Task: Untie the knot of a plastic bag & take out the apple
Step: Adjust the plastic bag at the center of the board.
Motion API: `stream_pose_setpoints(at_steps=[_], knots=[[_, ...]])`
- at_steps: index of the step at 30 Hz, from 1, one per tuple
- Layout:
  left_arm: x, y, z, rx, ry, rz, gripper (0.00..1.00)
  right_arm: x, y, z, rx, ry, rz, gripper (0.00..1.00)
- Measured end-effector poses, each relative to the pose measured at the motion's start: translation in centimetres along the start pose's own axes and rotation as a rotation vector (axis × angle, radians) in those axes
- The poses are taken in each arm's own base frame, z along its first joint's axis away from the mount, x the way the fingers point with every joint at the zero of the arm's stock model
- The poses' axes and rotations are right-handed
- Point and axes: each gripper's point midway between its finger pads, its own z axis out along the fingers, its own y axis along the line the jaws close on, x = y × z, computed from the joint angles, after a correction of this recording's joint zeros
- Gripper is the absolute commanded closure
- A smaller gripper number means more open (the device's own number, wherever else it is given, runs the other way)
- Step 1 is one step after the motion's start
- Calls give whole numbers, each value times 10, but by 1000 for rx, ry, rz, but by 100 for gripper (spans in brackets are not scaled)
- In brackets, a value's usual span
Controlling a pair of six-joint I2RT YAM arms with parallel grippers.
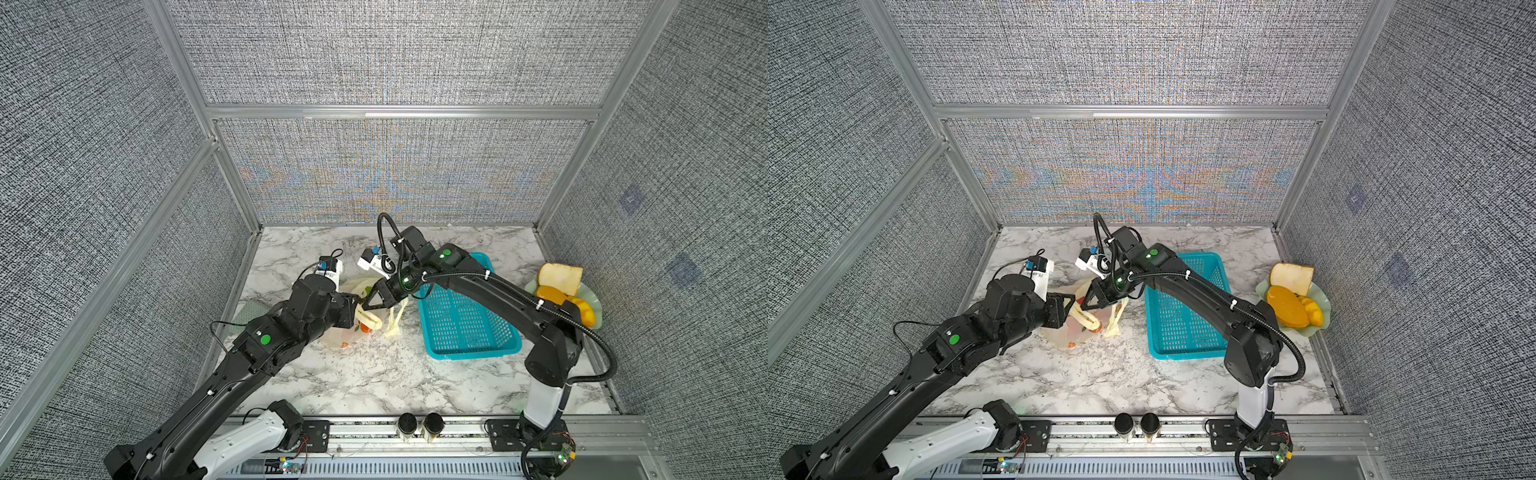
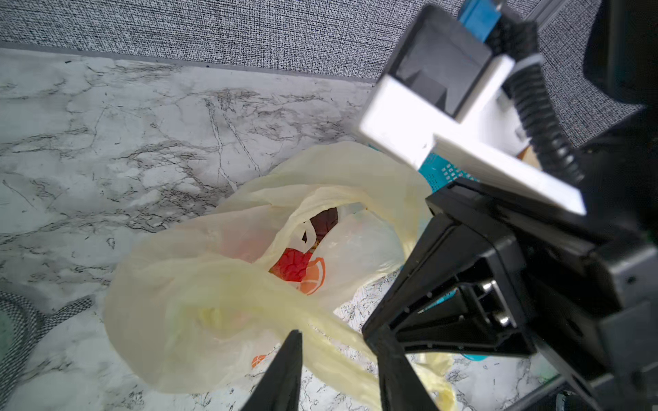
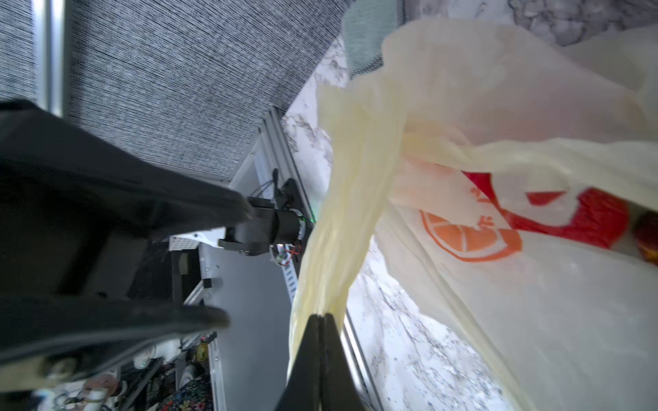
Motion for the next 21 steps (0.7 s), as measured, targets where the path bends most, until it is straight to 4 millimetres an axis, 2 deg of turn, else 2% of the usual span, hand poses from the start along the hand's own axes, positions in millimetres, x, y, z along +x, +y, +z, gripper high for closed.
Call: stream_pose_setpoints(at_steps=[6, 11, 15, 18, 21], knots=[[-6, -8, -13, 43, -37, 49, 54, -44, 21, -3, -160, -130, 77, 100], [-20, -12, -29, 63, -93, 90, 53, -75, 25, 3, -213, -191, 118, 100], [-24, -7, -37, 36, -117, 110, 53, -90, 22, 6, -213, -216, 135, 98], [-22, -3, -33, 1, -85, 137, 55, -99, 16, -5, -104, -254, 113, 91], [-13, -2, -14, -36, -5, 164, 59, -102, 6, -38, 105, -317, 33, 91]])
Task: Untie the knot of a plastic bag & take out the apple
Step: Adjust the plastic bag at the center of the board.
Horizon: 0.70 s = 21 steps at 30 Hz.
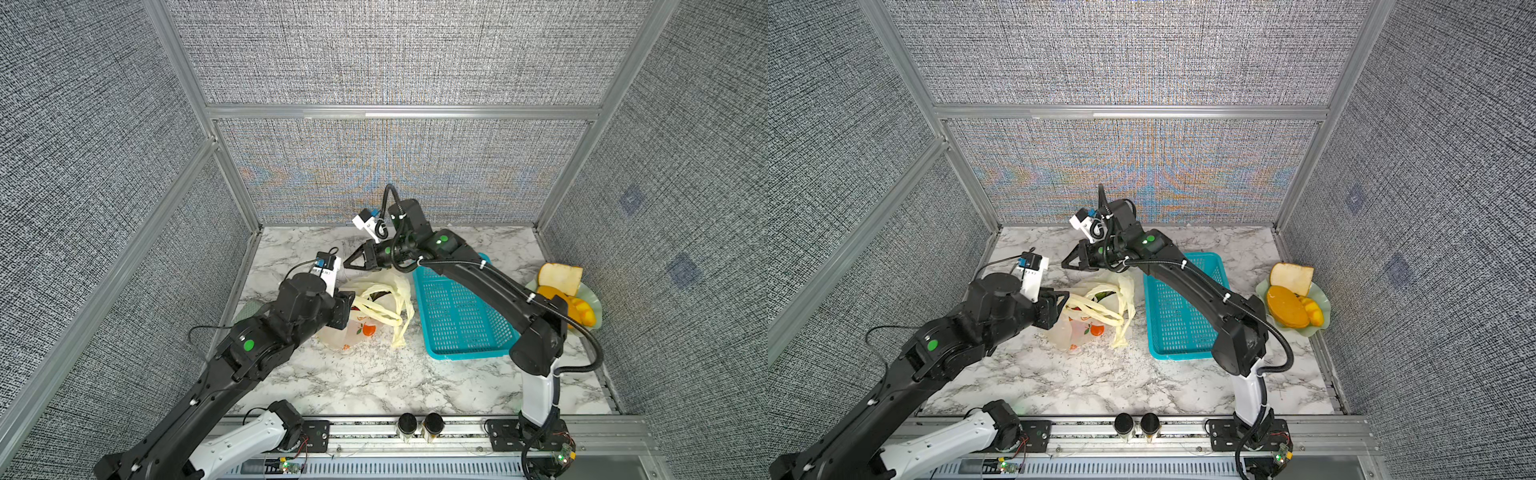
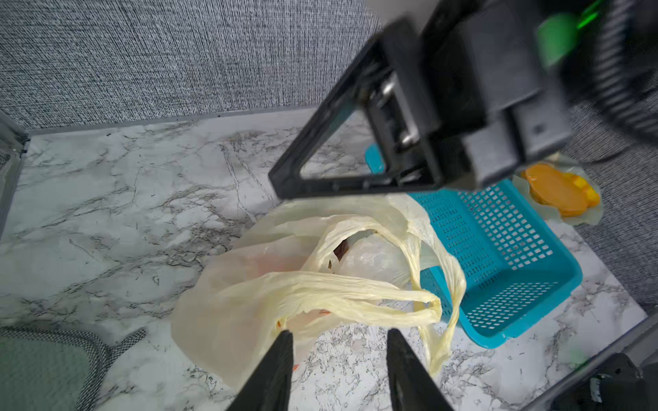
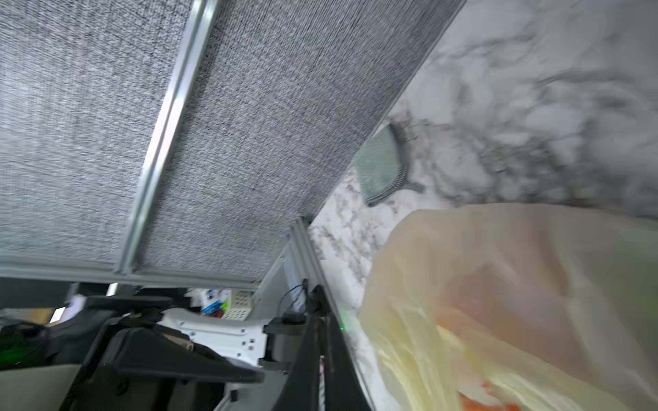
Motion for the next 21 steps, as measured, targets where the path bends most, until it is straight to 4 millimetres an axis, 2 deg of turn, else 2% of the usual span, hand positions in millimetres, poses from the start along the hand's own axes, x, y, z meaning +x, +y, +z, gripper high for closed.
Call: stream_pose_setpoints(at_steps=[3, 5, 8, 11, 15, 17, 21], knots=[[13, 0, 20, -31, 89, 39, 64, 11, -28, -31, 205, -1, -51, 91], [13, 2, 25, -48, 102, 53, 64, 37, -51, -42, 315, 58, -40, 91], [6, -3, 36, -40, 82, 71, 66, 80, -72, -46, 399, 165, -10, 90], [2, -12, 53, -15, 85, 97, 72, 110, -78, -43, 426, 231, 3, 91], [5, -27, 78, 40, 111, 123, 81, 123, -80, -30, 431, 261, 11, 91], [10, -32, 89, 59, 137, 139, 86, 122, -83, -20, 440, 261, 5, 91], [22, -29, 103, 37, 182, 124, 87, 117, -94, -2, 461, 252, 5, 91]])
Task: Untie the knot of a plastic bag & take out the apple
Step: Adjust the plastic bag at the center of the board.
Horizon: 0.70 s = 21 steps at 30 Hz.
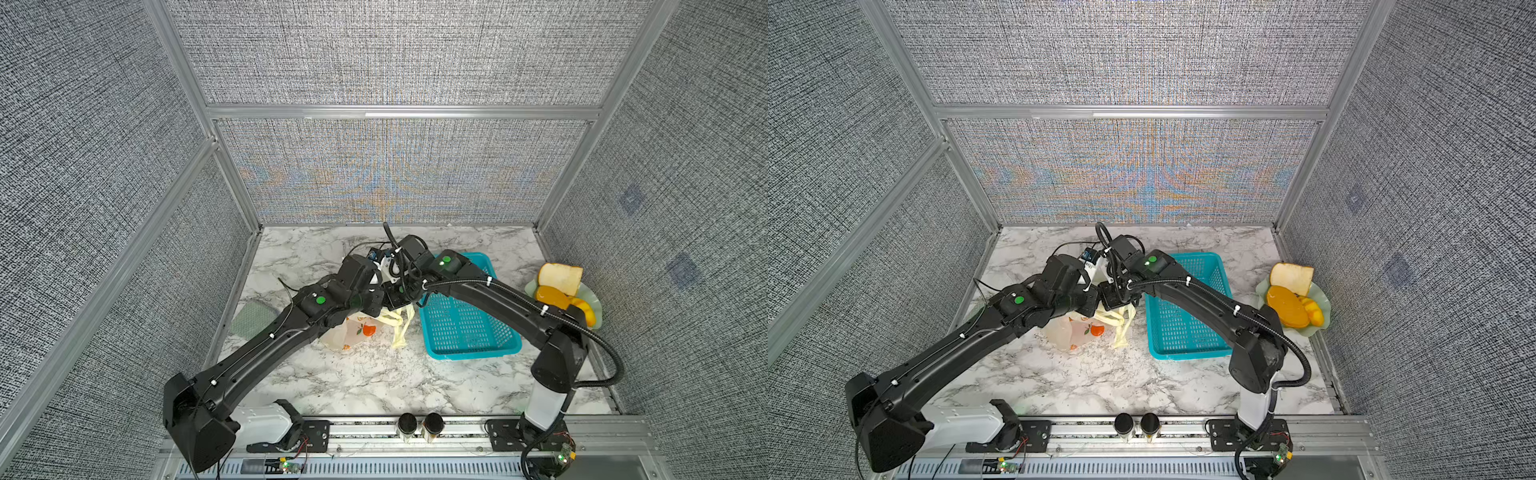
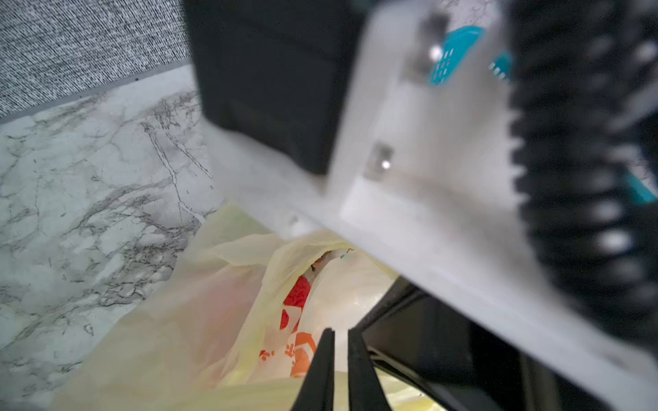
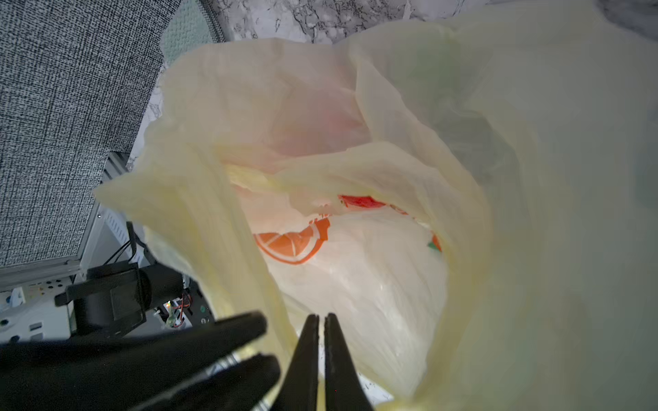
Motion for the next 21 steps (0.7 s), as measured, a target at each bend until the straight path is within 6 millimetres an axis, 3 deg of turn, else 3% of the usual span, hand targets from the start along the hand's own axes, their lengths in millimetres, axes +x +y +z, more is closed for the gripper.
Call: stream_pose_setpoints(at_steps=[8, 14, 17, 21], knots=[[49, 20, 30, -84, 127, -77, 86, 4, -20, 39, 78, 48, 32, 90], [99, 61, 37, -185, 216, -185, 85, -4, -23, 48, 89, 15, 36, 90], [120, 85, 35, -239, 238, -255, 84, -2, -39, 59, 129, 34, 42, 90], [128, 103, 25, -267, 210, -325, 83, 1, -77, 69, 214, 65, 74, 90]])
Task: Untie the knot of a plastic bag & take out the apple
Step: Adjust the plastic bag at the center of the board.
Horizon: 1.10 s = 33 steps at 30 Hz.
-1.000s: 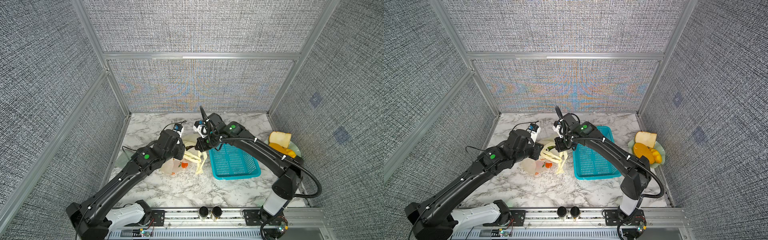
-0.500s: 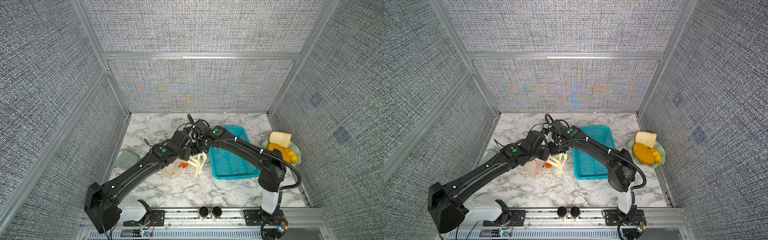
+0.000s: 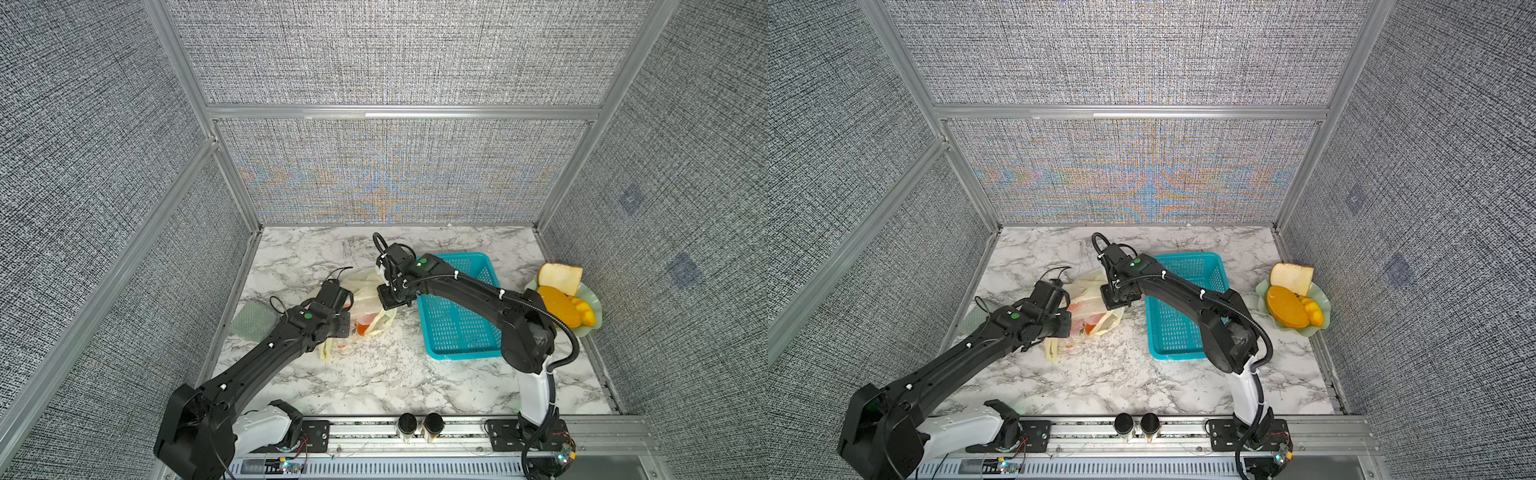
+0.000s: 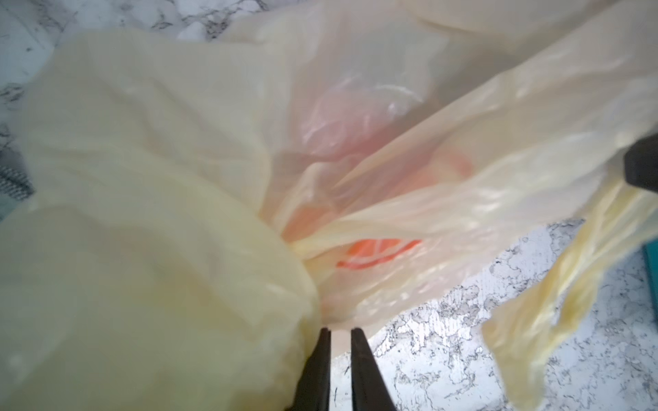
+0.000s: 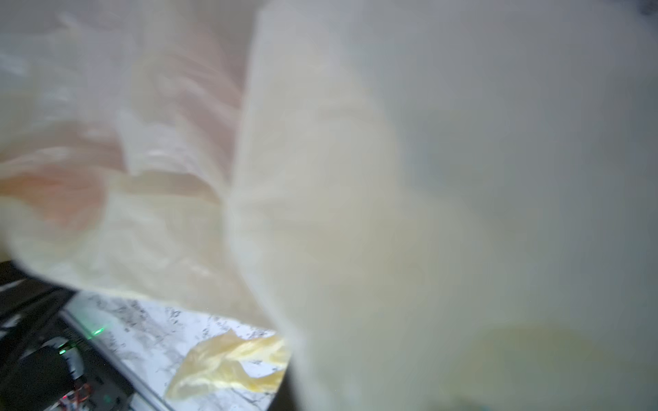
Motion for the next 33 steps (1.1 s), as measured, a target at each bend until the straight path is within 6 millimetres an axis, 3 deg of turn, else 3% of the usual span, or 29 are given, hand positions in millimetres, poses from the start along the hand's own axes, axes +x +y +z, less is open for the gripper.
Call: stream_pose_setpoints(at_steps=[6, 9, 11, 17, 20, 23, 29, 33], knots=[[-2, 11, -11, 9, -44, -60, 81, 1, -47, 5, 84, 25, 42, 89], [-6, 12, -16, 14, -60, -82, 80, -4, -51, -6, 91, 3, 35, 83], [-14, 10, -22, 26, -81, -85, 78, -10, -38, -23, 43, -32, 9, 75], [-48, -5, -54, 101, -180, -102, 67, -22, 35, -103, -242, -202, -214, 63], [-58, -10, -64, 129, -206, -105, 64, -20, 47, -123, -298, -240, -324, 53], [-62, -16, -71, 167, -213, -110, 63, -19, 45, -120, -271, -241, -428, 49], [-69, -25, -88, 238, -255, -130, 62, -20, 29, -89, -104, -191, -596, 46], [-70, -27, -92, 254, -258, -139, 62, -22, 37, -74, 15, -207, -711, 46]])
